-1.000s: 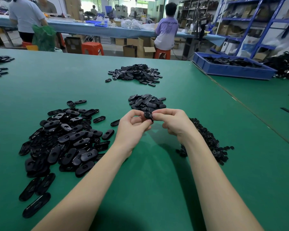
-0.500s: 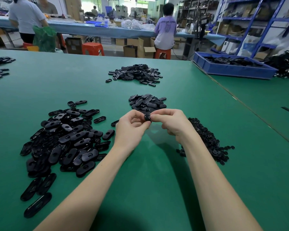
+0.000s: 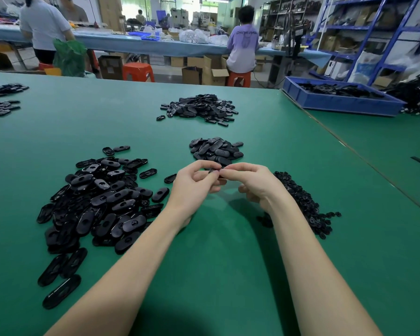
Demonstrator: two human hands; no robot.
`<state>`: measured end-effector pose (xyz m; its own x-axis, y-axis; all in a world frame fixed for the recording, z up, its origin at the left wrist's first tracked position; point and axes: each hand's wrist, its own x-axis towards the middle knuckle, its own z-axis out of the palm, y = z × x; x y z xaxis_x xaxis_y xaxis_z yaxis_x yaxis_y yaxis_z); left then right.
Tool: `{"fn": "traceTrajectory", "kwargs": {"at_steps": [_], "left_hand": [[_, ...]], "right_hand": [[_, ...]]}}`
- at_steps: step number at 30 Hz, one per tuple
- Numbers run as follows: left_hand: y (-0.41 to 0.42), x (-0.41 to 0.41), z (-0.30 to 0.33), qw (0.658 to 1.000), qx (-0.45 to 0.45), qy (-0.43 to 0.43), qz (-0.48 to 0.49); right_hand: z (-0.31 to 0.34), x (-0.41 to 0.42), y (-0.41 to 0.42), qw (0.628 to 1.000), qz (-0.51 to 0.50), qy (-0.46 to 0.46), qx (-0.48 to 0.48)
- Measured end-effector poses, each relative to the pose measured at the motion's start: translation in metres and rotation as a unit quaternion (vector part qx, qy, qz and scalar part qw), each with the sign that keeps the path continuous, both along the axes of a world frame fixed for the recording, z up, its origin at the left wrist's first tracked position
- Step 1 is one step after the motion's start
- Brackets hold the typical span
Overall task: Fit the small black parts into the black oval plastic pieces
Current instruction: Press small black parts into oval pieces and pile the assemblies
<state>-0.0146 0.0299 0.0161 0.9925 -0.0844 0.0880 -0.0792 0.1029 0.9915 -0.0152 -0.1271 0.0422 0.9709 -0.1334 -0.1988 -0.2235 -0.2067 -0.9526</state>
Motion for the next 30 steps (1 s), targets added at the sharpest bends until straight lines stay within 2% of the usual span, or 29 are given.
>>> {"fn": "traceTrajectory", "kwargs": {"at_steps": [7, 10, 20, 26, 30], "left_hand": [[0.016, 0.006, 0.009, 0.998, 0.018, 0.049, -0.030], [0.017, 0.007, 0.009, 0.998, 0.040, 0.047, -0.018], [0.023, 0.008, 0.013, 0.995, -0.002, 0.086, -0.043], [0.022, 0.008, 0.015, 0.995, 0.022, 0.081, -0.044], [0.021, 0.008, 0.014, 0.995, 0.069, 0.065, -0.024]], "right_hand": [[0.000, 0.003, -0.001, 0.998, 0.054, -0.016, -0.026], [-0.001, 0.004, 0.003, 0.997, 0.043, -0.045, -0.055], [-0.008, 0.008, 0.009, 0.991, 0.052, -0.099, -0.067], [-0.008, 0.005, 0.011, 0.989, 0.053, -0.115, -0.076], [-0.010, 0.003, 0.015, 0.987, 0.047, -0.123, -0.091]]}}
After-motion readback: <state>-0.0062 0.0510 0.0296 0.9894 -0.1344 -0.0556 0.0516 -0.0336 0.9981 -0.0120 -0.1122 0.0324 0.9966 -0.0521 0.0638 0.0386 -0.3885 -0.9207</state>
